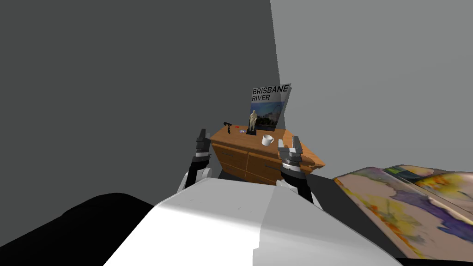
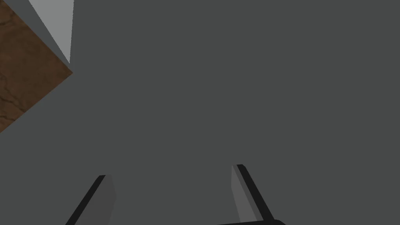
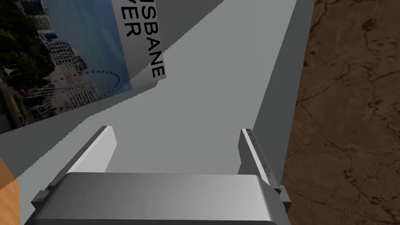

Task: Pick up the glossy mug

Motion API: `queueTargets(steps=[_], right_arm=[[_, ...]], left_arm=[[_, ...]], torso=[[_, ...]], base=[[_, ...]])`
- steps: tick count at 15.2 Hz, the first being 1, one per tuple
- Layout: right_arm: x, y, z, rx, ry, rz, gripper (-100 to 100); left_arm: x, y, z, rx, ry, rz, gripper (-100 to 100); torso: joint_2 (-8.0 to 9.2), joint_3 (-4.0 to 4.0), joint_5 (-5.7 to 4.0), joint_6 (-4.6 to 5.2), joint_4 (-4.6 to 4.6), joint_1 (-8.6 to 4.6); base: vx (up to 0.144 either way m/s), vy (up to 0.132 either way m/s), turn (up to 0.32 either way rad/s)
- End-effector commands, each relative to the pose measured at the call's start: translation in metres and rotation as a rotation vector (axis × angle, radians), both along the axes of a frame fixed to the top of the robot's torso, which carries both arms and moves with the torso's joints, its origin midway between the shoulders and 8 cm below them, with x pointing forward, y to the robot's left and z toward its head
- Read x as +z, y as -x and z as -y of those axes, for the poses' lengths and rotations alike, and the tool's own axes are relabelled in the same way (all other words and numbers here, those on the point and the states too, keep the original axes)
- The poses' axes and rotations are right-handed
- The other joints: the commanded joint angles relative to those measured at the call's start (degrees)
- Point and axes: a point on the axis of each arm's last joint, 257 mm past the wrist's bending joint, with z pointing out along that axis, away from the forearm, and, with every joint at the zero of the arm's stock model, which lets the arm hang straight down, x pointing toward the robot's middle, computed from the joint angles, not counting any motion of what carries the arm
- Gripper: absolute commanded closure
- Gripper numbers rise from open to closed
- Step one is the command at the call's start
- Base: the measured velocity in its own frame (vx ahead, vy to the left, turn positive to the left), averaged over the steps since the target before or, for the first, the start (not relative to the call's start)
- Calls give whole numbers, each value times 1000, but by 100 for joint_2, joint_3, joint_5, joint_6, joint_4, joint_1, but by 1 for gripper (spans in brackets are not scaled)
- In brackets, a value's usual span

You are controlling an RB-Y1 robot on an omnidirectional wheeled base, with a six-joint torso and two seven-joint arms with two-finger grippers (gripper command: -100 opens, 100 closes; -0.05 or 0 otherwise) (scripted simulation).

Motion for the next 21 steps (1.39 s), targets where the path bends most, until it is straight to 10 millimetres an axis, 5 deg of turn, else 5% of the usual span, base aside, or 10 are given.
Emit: queueTargets(steps=[1, 21], right_arm=[[-4, -1, -2, 15, 28, -12, -100], [-76, -14, 2, 180, 397, -213, -100]], left_arm=[[0, 0, 0, 0, 0, 0, 0], [0, 0, 0, 0, 0, 0, 0]], torso=[[0, 0, 0, 0, 0, 0], [1, 1, 1, 0, 0, 2]], base=[[0, 0, 0], [-3, 11, 13]])
